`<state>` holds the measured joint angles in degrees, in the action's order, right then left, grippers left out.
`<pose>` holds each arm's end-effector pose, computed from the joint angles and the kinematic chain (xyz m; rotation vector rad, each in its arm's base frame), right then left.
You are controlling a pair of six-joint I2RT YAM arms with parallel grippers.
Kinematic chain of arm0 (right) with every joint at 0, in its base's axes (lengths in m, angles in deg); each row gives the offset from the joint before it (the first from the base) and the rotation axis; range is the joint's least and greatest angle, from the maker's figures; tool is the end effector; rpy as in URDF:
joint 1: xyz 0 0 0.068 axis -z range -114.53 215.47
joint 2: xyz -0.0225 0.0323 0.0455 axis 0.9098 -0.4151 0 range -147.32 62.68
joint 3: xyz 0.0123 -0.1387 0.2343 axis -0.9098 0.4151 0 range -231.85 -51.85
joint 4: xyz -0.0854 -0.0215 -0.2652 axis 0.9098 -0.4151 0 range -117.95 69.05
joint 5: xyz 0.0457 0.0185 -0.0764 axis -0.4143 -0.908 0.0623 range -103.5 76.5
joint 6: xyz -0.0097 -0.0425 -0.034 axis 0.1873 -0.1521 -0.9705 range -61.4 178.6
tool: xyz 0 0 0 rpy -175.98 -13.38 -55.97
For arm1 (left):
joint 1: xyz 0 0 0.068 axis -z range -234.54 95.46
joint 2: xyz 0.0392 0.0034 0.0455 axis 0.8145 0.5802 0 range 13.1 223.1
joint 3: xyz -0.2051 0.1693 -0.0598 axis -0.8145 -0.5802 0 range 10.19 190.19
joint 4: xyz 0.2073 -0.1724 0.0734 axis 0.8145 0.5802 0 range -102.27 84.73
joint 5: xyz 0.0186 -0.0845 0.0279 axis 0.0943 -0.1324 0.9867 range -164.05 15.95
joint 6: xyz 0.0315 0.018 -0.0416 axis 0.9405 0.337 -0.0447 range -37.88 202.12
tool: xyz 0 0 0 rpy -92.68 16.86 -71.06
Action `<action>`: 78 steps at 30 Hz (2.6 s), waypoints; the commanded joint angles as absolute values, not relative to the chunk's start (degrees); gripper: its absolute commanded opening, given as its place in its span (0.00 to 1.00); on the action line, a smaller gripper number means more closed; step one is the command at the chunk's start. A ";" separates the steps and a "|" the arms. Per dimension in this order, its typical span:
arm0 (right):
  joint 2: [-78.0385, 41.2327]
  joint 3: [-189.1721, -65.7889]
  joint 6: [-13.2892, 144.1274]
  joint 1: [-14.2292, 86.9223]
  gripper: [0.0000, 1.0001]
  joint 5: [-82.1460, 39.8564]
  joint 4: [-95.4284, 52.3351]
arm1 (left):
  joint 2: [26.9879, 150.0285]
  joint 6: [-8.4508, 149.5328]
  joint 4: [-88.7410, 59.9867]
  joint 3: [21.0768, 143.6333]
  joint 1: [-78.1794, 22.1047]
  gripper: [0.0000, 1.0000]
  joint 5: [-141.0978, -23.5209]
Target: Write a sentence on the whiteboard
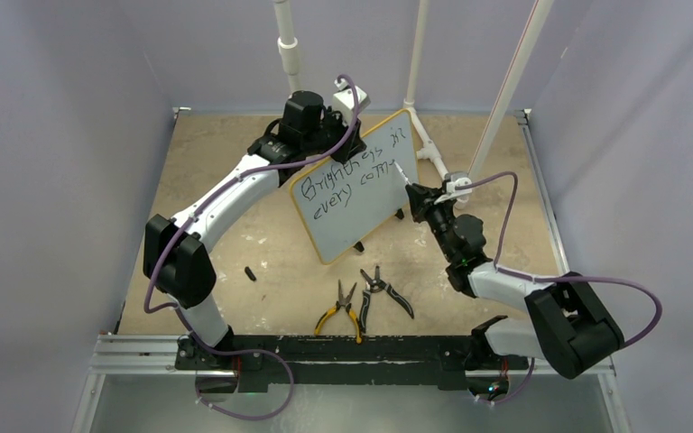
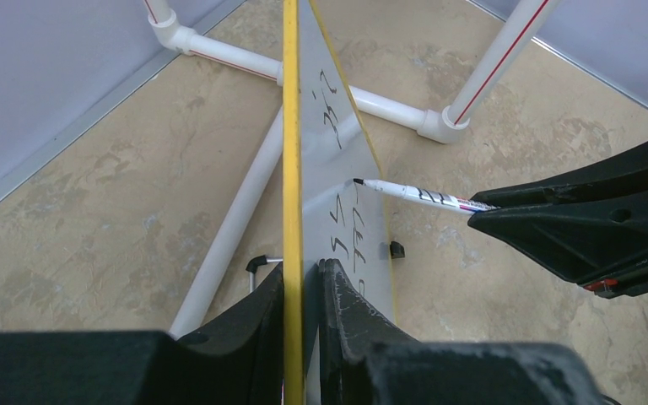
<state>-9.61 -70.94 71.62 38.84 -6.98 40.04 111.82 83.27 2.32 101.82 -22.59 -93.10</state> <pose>0.2312 0.1111 0.2043 -0.0779 1.4516 0.4861 0.3594 -0.2385 0.3608 0.7783 1.8297 -0.6756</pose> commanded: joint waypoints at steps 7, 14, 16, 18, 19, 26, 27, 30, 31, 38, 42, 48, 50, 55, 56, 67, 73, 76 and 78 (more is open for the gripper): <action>-11.75 -74.43 69.59 38.68 0.00 -9.58 43.48 | 111.89 85.02 1.35 102.21 -22.72 0.00 -91.83; -11.15 -72.64 69.92 38.60 0.00 -12.41 43.50 | 111.89 84.80 1.22 102.21 -22.72 0.00 -91.72; -11.15 -72.40 70.15 38.50 0.00 -12.45 43.03 | 111.90 84.71 1.17 102.21 -22.74 0.00 -91.67; -11.00 -71.97 70.43 38.47 0.00 -12.54 42.59 | 111.89 84.63 1.20 102.24 -22.77 0.00 -91.55; -10.91 -71.71 70.54 38.41 0.00 -12.42 42.33 | 111.89 84.57 1.11 102.29 -22.80 0.00 -91.46; -9.19 -69.94 71.06 38.16 0.00 -11.48 40.07 | 111.89 84.31 1.01 102.30 -22.73 0.00 -91.27; -8.99 -69.83 71.15 38.14 0.00 -11.38 39.83 | 111.89 84.32 1.00 102.34 -22.74 0.00 -91.27; -8.63 -69.30 71.34 38.10 0.00 -10.81 39.31 | 111.83 84.23 0.91 102.30 -22.74 0.00 -91.19; -8.54 -69.30 71.35 38.08 0.00 -10.60 39.10 | 111.81 84.23 0.91 102.30 -22.79 0.00 -91.19; -8.68 -69.20 71.61 38.13 0.00 -9.23 38.03 | 111.72 84.22 0.91 102.22 -22.76 0.00 -91.09; -9.00 -70.47 71.33 38.06 0.00 -7.36 37.58 | 111.80 84.13 0.91 102.21 -22.72 0.00 -91.27; -8.79 -70.94 71.30 38.05 0.00 -5.32 37.74 | 111.69 84.10 0.83 102.12 -22.72 0.00 -91.17; -8.78 -71.13 71.11 38.05 0.00 -5.33 37.87 | 111.65 84.14 0.82 102.04 -22.72 0.00 -91.27; -7.13 -70.77 70.87 38.11 0.00 -5.71 39.57 | 111.54 84.07 0.73 101.99 -22.73 0.00 -91.14; -6.14 -70.26 70.85 38.06 0.00 -5.35 39.86 | 111.58 84.10 0.73 101.91 -22.72 0.00 -91.10; -7.59 -73.93 70.76 38.14 0.00 -5.42 39.86 | 111.61 83.93 0.47 101.76 -22.72 0.00 -91.18; -8.34 -74.78 70.50 38.10 0.00 -4.91 40.74 | 111.72 84.01 0.43 101.73 -22.74 0.00 -91.17; -8.41 -74.87 70.47 38.13 0.00 -4.54 40.75 | 111.80 84.03 0.51 101.77 -22.72 0.00 -91.18; -8.72 -74.87 70.48 38.16 0.00 -4.29 40.90 | 111.82 84.05 0.45 101.70 -22.78 0.00 -91.18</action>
